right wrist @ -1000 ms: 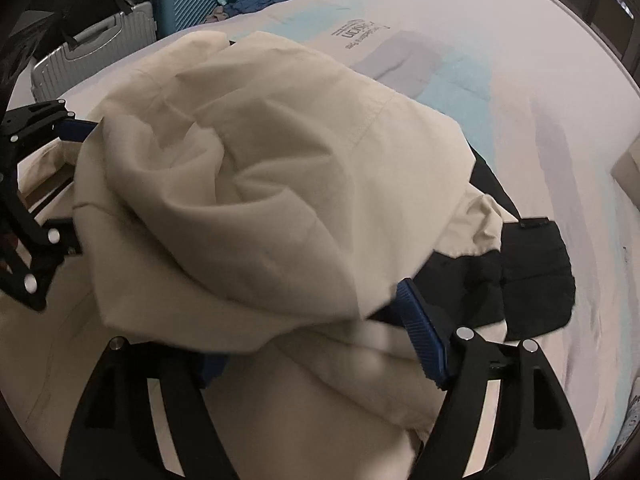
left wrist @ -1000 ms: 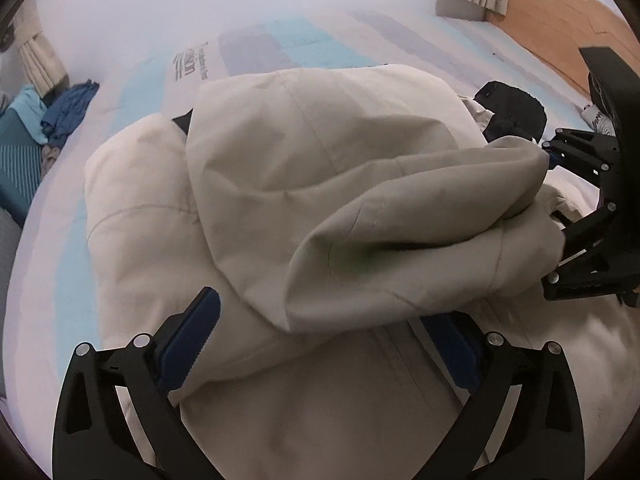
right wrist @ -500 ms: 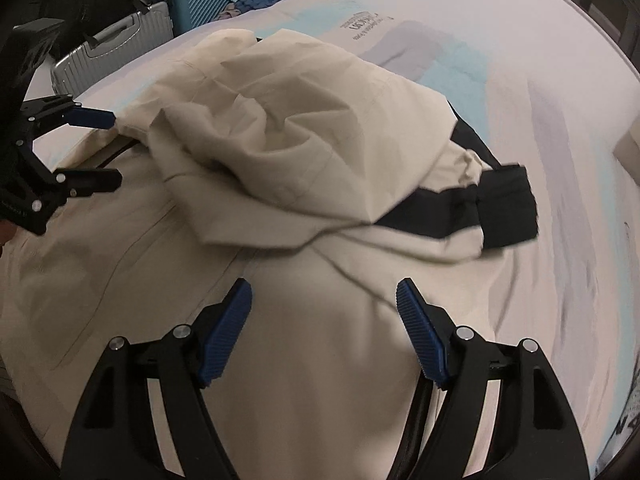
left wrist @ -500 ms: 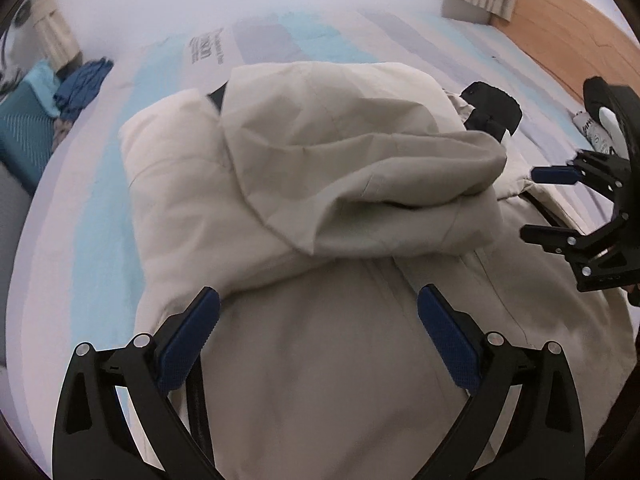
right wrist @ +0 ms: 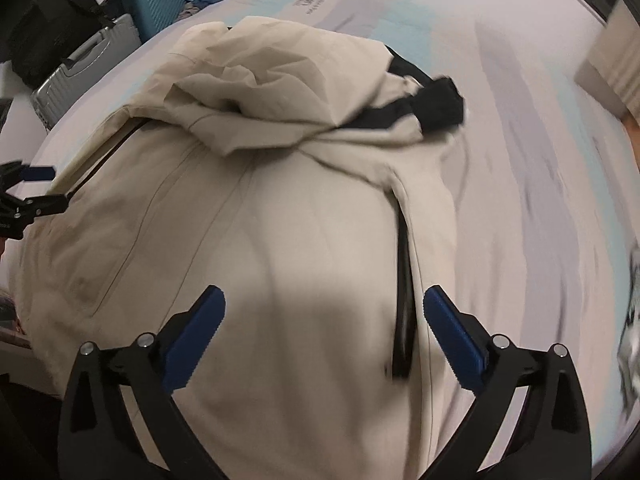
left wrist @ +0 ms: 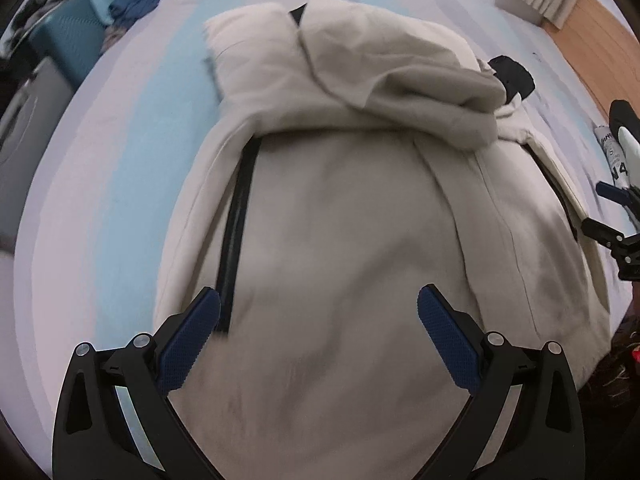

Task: Fold large clothes
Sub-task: 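Move both tools to the jacket hem and lower them onto it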

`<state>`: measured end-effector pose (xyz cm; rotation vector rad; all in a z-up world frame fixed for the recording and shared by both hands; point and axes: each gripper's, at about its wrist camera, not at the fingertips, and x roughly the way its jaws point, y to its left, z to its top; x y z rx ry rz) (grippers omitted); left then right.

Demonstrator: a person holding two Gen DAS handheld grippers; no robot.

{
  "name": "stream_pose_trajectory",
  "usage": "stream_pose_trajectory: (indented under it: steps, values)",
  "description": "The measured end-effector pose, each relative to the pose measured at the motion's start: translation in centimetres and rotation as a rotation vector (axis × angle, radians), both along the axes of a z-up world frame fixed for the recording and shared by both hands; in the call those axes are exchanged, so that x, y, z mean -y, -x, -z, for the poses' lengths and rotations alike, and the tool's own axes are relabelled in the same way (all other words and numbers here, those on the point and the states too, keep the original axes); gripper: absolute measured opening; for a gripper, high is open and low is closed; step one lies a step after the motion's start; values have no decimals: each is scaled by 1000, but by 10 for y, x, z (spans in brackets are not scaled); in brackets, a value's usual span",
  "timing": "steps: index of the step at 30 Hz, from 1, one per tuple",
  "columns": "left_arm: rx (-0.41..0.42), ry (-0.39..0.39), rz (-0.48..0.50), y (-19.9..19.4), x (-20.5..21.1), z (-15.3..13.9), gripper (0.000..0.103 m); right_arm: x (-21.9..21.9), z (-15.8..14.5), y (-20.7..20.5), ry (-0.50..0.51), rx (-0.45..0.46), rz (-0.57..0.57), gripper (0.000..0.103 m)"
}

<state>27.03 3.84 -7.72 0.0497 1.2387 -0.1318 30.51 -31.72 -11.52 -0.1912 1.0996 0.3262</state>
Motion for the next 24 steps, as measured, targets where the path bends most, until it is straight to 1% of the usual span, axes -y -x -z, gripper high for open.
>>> stream_pose_trajectory:
  steps: [3, 5, 7, 10, 13, 14, 18, 24]
  values:
    - [-32, -18, -12, 26, -13, -7, 97, 13, -3, 20, 17, -41, 25, 96]
    - [-67, -25, -27, 44, -25, -8, 97, 25, -2, 34, 33, -86, 51, 95]
    - [-88, -31, -41, 56, -33, -8, 97, 36, -1, 45, 42, -116, 74, 95]
    - [-117, -56, -53, 79, -51, -6, 97, 51, 4, 64, 83, -154, 90, 95]
    - [-148, -65, -87, 94, -66, 1, 97, 61, 12, 80, 111, -194, 106, 95]
    - [-162, -79, -102, 99, -74, 5, 97, 65, 15, 85, 120, -207, 115, 95]
    - [-185, -93, -139, 114, -90, 15, 97, 71, 24, 98, 146, -235, 129, 95]
    - [-216, -79, -110, 130, -93, 28, 97, 76, 40, 110, 142, -289, 170, 95]
